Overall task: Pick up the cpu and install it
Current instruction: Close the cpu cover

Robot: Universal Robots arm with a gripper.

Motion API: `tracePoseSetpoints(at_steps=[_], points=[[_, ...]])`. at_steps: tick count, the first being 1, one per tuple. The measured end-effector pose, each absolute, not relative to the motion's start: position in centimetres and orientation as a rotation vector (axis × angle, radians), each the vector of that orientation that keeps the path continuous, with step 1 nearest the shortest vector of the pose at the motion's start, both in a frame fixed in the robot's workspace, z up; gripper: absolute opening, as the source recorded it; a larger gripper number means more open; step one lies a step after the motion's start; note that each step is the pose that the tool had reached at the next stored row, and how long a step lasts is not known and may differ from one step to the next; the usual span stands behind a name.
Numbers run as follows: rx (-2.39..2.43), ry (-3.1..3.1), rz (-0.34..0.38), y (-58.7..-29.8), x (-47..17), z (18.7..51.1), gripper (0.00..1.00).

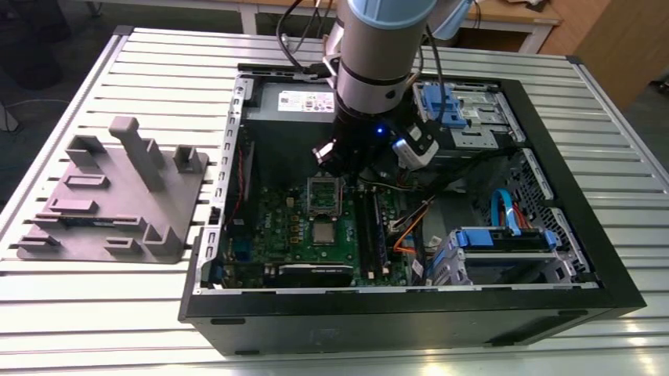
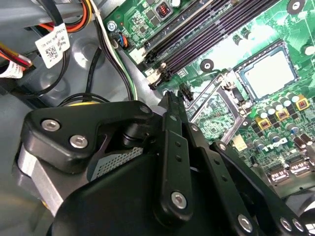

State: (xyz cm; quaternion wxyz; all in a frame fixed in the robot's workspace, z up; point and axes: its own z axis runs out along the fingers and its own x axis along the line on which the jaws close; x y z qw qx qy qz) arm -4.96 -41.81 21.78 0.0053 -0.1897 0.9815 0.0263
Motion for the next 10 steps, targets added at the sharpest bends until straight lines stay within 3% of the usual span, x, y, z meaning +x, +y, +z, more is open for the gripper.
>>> tracePoseSetpoints(at_steps=[10], points=[[-0.736,3.045,0.083,-41.82,-4.98,21.79,0.1]])
